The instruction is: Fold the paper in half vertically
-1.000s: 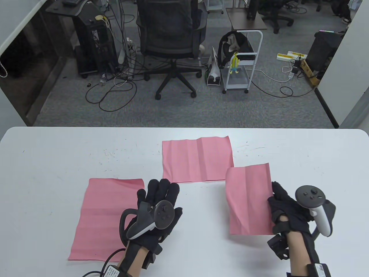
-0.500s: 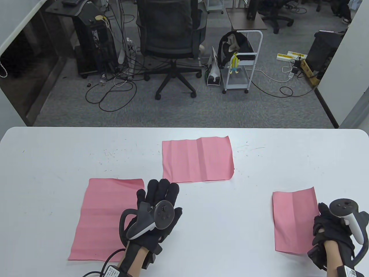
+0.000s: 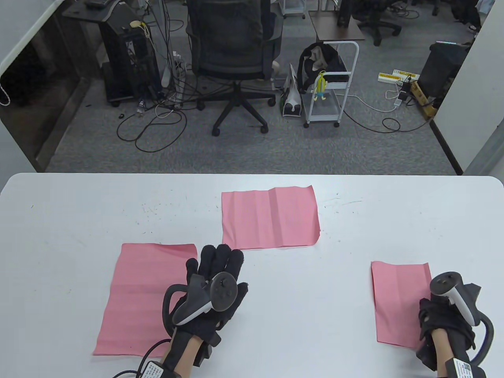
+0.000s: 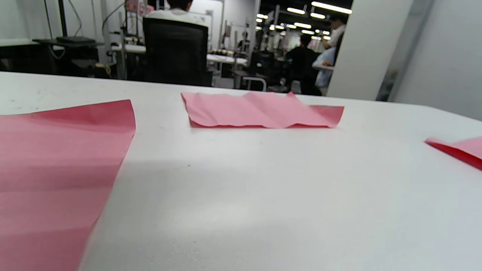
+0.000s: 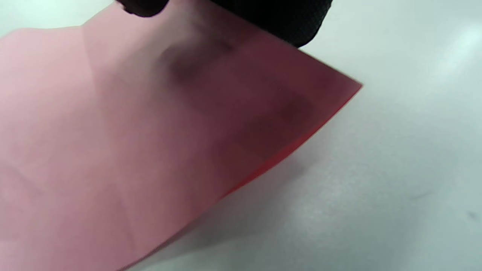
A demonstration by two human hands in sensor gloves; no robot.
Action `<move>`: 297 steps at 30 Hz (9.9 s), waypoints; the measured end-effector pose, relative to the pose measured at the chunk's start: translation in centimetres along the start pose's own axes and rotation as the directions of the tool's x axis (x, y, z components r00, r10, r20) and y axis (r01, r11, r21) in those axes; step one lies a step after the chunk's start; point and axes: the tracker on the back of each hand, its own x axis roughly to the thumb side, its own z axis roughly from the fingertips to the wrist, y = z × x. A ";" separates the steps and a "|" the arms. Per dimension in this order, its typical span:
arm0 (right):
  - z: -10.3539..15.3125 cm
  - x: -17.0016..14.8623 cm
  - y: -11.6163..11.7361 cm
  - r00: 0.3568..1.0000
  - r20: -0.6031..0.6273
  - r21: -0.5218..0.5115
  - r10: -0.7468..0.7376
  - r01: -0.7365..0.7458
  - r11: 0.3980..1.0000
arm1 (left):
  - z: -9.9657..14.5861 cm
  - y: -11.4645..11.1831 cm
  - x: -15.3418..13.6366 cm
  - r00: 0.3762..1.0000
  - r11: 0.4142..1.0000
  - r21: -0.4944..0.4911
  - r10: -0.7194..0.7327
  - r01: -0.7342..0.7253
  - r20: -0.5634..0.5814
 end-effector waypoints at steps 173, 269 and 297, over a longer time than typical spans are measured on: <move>2.5 22.6 7.2 0.970 0.242 0.034 0.019 -0.027 0.999 | -4.6 -12.5 0.8 0.994 0.858 -0.502 -0.104 0.104 0.027; 13.6 25.3 17.3 0.680 0.707 0.081 0.195 -0.352 0.933 | -4.6 -12.1 -1.2 0.998 0.886 -0.461 -0.064 0.052 -0.011; 15.6 25.4 14.7 0.669 0.699 -0.038 0.253 -0.318 0.947 | -4.6 -12.1 -1.2 0.998 0.883 -0.467 -0.061 0.049 -0.009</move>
